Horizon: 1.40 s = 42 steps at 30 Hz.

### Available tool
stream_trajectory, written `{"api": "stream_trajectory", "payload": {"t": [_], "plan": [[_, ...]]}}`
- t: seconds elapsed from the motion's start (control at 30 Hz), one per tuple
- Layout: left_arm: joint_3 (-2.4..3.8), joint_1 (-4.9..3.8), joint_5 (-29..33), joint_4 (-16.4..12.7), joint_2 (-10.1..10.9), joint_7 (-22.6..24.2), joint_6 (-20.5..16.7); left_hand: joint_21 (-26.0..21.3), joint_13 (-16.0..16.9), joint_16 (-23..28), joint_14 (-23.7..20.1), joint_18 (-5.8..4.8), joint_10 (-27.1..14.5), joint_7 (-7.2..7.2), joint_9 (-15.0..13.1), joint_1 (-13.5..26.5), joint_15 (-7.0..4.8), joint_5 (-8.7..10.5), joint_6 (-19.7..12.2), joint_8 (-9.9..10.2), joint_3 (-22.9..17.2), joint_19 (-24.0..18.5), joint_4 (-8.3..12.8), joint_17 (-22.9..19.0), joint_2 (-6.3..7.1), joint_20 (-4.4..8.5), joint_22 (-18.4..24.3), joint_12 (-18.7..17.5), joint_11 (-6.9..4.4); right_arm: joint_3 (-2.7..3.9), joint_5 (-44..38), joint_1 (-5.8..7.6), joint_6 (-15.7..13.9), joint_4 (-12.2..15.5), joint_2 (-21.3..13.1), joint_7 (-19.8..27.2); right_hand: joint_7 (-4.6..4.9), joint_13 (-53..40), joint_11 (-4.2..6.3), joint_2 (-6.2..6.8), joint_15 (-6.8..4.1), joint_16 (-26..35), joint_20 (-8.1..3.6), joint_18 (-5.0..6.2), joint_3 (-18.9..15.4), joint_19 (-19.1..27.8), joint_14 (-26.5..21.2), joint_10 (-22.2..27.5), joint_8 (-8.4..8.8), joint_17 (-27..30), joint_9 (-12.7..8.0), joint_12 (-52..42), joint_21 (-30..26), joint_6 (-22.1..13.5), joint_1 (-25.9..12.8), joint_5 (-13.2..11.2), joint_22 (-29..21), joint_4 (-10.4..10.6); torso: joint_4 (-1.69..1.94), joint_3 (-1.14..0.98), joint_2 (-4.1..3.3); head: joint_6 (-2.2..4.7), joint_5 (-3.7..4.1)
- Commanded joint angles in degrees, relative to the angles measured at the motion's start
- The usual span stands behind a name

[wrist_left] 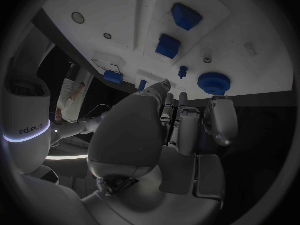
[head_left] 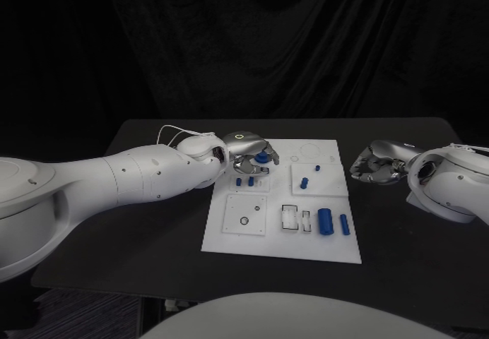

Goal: Assemble the parts on the task board

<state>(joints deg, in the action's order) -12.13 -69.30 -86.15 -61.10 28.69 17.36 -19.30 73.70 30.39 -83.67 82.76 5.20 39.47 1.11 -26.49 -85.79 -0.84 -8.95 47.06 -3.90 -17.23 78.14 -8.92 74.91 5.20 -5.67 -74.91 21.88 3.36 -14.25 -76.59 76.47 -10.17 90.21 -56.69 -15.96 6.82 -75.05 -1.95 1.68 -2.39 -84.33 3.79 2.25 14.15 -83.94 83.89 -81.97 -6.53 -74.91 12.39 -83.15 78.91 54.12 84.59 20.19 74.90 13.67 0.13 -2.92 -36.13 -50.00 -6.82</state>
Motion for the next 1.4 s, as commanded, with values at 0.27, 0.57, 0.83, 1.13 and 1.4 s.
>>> {"api": "stream_trajectory", "payload": {"t": [0.27,0.57,0.83,1.13,1.4], "plan": [[0.07,-0.12,-4.96,1.22,-1.46,-3.47,0.41,0.61,-0.54,-0.42,0.55,-1.23,0.87,-0.84,0.60,1.02,-0.03,-2.37,2.50,-0.48,0.57,0.87,0.29,4.79,0.38,0.14,-9.86,0.76,0.05,0.03,-0.12,-0.12,-0.46,0.03,0.20,-0.06,0.06,-5.43,0.04,0.12,0.35,0.45,0.40,0.59,0.43,-0.89,4.28,0.65,0.18,-9.35,-0.04,0.40,-0.33,0.44,-0.25,0.20,11.23,-0.03,-0.27,-0.03,-0.09,0.00,-0.12],[0.07,-0.10,-5.08,2.54,-2.53,-4.34,1.29,0.62,-0.57,-0.37,0.53,-1.24,1.42,-1.05,0.89,0.63,-0.09,-3.92,3.59,-0.48,0.27,0.98,1.01,4.60,0.24,0.21,-9.87,1.43,0.01,0.03,-0.12,-0.12,-0.23,0.04,0.29,-0.15,0.06,-5.25,0.05,0.14,0.34,0.49,0.39,0.61,0.45,-0.87,4.26,0.77,0.21,-9.31,-0.06,0.55,-0.40,0.40,-0.30,0.23,11.21,0.00,-0.23,-0.05,-0.05,0.00,0.07],[0.07,0.01,-5.09,3.66,-3.55,-4.53,2.61,0.73,-0.30,-0.41,0.59,-1.28,2.29,-1.45,0.99,0.82,-0.11,-4.24,4.29,-0.53,0.27,1.10,1.25,4.63,0.17,0.24,-9.92,2.27,-0.05,0.03,-0.12,-0.12,-0.12,0.04,0.41,-0.16,0.06,-5.25,0.05,0.14,0.34,0.49,0.39,0.61,0.45,-0.87,4.26,0.77,0.21,-9.31,-0.06,0.55,-0.40,0.40,-0.30,0.23,11.21,0.00,-0.20,-0.07,-0.08,0.00,0.16],[0.07,0.16,-5.10,3.67,-3.68,-4.61,3.72,0.89,0.05,-0.58,0.78,-1.33,2.88,-1.82,1.26,1.72,-0.08,-3.89,4.20,-0.17,0.72,1.27,1.14,4.83,0.40,0.24,-9.98,3.06,0.06,0.03,-0.12,-0.13,-0.07,-0.06,0.56,-0.11,0.06,-5.16,0.06,0.14,0.32,0.59,0.38,0.63,0.47,-0.84,4.23,0.81,0.24,-9.22,-0.07,0.63,-0.49,0.36,-0.34,0.25,11.19,0.02,-0.25,-0.12,-0.17,0.00,0.20],[0.06,0.25,-5.10,3.72,-3.62,-4.64,4.35,0.98,0.40,-0.71,0.91,-1.35,3.57,-2.02,1.40,2.18,-0.09,-3.89,4.30,-0.07,0.81,1.36,1.07,4.98,0.13,0.24,-10.01,3.77,-0.04,0.03,-0.12,-0.14,-0.05,-0.20,0.77,-0.03,0.05,-5.09,0.07,0.11,0.32,0.66,0.37,0.66,0.51,-0.79,4.21,0.84,0.26,-9.16,-0.08,0.69,-0.61,0.35,-0.35,0.27,11.15,0.02,-0.34,-0.07,-0.15,0.00,0.16]]}}
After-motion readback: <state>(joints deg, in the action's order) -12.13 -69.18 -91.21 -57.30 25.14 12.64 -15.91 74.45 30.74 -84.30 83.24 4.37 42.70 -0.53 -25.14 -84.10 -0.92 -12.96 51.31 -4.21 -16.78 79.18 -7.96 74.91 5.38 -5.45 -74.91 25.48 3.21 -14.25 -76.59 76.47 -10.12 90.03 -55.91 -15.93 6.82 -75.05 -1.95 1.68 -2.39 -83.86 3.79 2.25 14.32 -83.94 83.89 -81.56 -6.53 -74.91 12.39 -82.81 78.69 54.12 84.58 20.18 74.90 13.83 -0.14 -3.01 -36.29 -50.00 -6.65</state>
